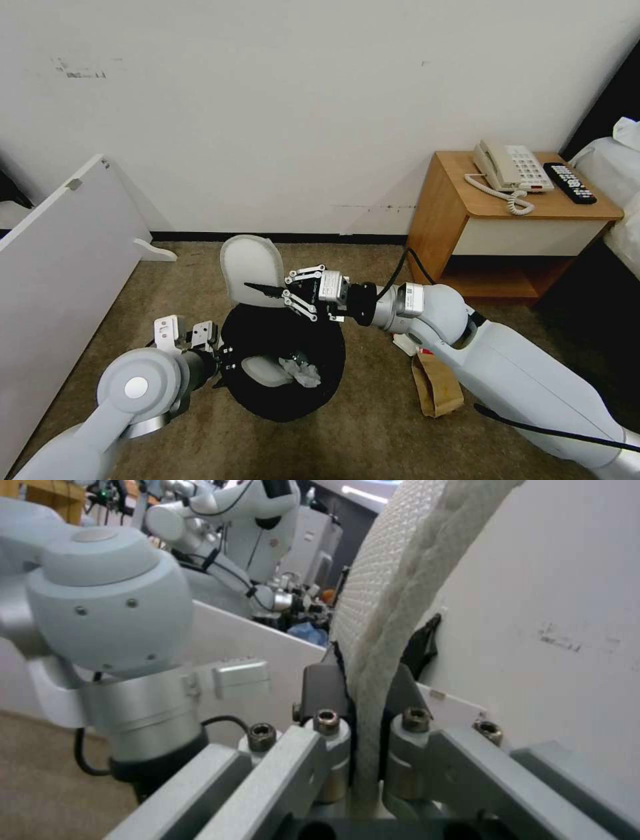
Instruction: Pick up the trash bin, then pick up the garbage from the floor and place it into the trash bin.
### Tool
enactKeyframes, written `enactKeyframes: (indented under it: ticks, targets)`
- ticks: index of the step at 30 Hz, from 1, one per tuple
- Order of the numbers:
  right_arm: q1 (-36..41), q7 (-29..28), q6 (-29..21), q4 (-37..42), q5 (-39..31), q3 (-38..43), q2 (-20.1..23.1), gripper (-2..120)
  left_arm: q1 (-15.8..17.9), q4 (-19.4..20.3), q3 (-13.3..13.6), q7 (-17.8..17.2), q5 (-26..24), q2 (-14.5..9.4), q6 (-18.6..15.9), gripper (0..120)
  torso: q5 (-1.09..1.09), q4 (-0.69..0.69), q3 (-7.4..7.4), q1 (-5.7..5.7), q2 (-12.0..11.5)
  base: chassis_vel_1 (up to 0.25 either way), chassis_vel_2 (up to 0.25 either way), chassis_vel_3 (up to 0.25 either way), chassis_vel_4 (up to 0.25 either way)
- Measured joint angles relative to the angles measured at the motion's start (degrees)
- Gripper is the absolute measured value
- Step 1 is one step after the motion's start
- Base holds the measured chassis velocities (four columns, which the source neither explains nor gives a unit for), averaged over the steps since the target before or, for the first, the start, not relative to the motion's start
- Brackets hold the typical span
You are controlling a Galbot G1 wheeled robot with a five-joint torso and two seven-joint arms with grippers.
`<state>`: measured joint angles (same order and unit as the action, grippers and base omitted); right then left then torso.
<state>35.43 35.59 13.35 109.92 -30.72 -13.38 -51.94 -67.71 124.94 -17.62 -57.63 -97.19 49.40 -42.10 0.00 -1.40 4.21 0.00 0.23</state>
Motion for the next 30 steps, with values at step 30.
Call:
enactKeyframes:
  ticks: [30]
  targets:
    - [-4.16,1.24,-0.15,-1.84,-2.67,0.3,-0.57,1,7.04,-8.25,1.62,1.46,-0.16,4.32,0.02,0,0.0,0.0,0.0,0.0,0.0,0.0,0.0,0.0,0.0]
